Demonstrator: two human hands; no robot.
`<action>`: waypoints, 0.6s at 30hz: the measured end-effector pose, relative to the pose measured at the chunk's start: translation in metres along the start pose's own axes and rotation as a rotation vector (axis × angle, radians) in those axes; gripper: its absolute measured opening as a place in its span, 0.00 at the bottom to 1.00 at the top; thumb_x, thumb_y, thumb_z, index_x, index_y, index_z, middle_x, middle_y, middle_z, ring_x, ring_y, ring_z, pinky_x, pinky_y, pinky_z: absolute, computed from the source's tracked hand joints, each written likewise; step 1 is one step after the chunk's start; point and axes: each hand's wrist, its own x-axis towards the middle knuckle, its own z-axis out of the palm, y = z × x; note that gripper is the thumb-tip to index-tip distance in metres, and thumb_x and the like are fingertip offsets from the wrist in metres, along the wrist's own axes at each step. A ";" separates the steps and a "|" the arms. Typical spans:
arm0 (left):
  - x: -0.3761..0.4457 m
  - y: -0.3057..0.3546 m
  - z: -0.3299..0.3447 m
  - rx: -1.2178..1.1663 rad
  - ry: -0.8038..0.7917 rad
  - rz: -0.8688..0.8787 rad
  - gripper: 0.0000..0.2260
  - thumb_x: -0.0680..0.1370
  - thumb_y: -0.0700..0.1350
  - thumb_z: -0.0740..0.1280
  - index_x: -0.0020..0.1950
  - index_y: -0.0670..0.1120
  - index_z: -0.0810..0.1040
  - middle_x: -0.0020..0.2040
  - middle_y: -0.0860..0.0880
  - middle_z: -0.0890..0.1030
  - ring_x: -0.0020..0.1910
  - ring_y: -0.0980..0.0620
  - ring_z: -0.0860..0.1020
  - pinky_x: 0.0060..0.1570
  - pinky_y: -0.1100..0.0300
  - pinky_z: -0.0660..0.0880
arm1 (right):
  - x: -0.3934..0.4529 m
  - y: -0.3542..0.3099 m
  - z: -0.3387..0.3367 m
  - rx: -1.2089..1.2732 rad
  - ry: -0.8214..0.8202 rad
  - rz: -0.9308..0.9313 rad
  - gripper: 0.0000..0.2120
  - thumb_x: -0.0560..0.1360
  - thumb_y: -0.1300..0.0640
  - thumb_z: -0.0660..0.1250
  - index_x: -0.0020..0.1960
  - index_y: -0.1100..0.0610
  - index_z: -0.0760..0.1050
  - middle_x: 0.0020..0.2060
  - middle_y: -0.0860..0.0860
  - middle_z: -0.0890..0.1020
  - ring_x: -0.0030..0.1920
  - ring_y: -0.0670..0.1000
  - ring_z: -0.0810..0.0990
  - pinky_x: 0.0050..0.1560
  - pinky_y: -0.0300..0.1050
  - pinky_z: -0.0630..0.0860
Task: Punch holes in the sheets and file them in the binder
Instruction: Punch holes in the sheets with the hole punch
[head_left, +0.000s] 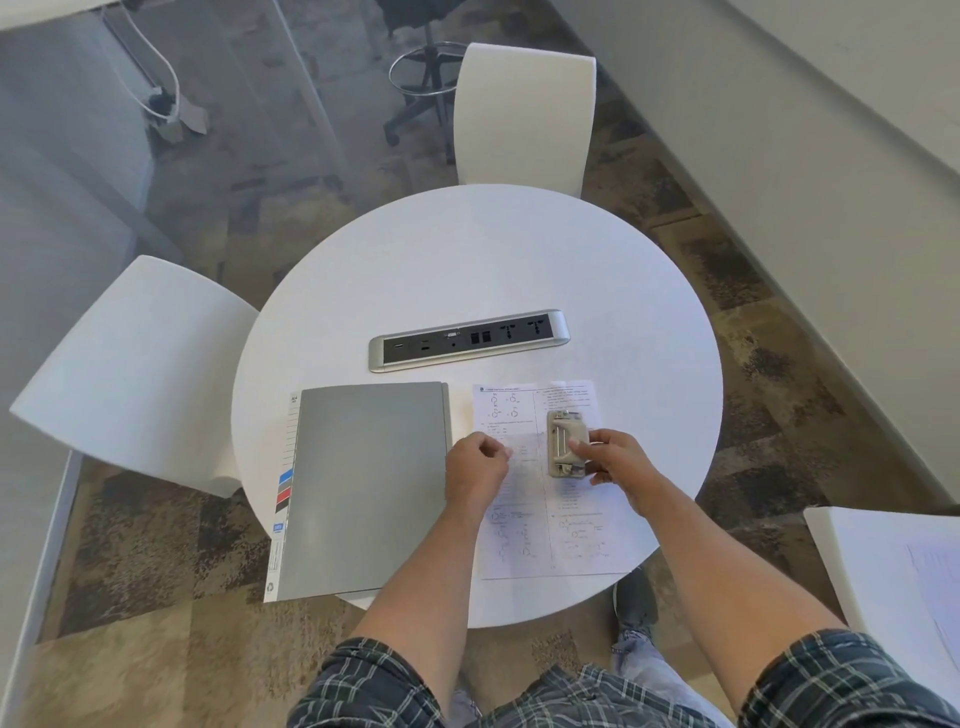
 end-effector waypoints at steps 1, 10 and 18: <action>0.000 -0.003 0.000 0.088 0.038 -0.002 0.07 0.76 0.49 0.74 0.50 0.49 0.80 0.51 0.52 0.79 0.49 0.51 0.80 0.42 0.61 0.74 | 0.000 0.001 -0.004 0.002 0.034 -0.002 0.12 0.77 0.55 0.75 0.55 0.63 0.82 0.44 0.58 0.87 0.37 0.52 0.81 0.38 0.44 0.75; 0.002 -0.009 0.003 0.325 0.028 -0.129 0.27 0.75 0.54 0.75 0.68 0.43 0.73 0.64 0.44 0.75 0.59 0.43 0.79 0.48 0.53 0.76 | 0.011 0.018 -0.015 -0.056 0.184 0.068 0.13 0.77 0.54 0.75 0.52 0.63 0.78 0.42 0.56 0.84 0.40 0.54 0.78 0.39 0.46 0.69; 0.008 -0.001 -0.001 0.161 -0.005 -0.258 0.16 0.72 0.47 0.77 0.40 0.43 0.71 0.34 0.50 0.73 0.30 0.52 0.71 0.26 0.62 0.61 | 0.028 0.034 -0.017 -0.131 0.145 0.142 0.30 0.68 0.41 0.77 0.56 0.65 0.78 0.47 0.56 0.84 0.43 0.53 0.80 0.43 0.47 0.74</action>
